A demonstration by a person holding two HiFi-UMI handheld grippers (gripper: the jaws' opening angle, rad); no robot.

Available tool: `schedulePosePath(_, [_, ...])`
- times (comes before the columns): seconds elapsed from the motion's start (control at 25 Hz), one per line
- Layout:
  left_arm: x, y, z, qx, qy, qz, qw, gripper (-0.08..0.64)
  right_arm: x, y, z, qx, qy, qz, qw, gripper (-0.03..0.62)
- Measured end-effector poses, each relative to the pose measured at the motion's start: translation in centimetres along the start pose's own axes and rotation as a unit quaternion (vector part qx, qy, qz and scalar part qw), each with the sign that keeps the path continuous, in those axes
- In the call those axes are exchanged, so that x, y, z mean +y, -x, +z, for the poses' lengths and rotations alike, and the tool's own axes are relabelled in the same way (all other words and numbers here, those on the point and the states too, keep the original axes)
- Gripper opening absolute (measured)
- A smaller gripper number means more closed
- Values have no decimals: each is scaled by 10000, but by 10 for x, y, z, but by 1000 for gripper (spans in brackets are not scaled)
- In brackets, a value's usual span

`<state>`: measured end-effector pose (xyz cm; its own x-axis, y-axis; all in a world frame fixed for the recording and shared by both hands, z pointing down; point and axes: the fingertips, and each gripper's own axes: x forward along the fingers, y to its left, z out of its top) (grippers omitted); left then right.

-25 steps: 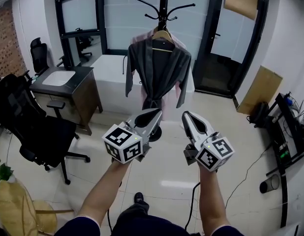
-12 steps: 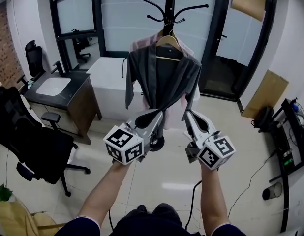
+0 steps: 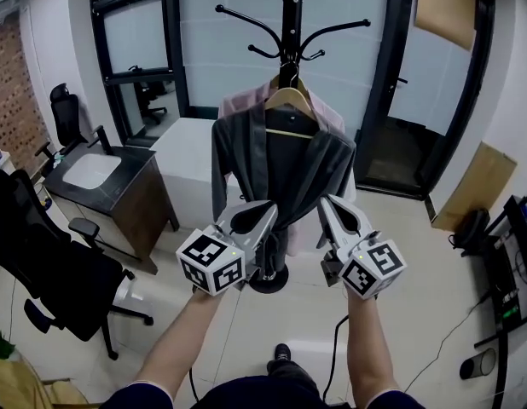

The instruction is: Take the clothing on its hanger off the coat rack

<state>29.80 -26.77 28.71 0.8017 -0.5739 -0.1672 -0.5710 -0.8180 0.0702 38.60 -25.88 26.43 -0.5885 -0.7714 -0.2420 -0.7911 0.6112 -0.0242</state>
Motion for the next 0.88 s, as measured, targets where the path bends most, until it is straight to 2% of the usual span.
schedulePosePath(0.44, [40, -89, -14, -22, -11, 489, 9988, 12, -93, -45, -14, 269, 233, 401, 9986, 2])
schedulePosePath(0.88, [71, -134, -13, 55, -84, 334, 9994, 12, -136, -79, -23, 492, 459, 270, 9974, 2])
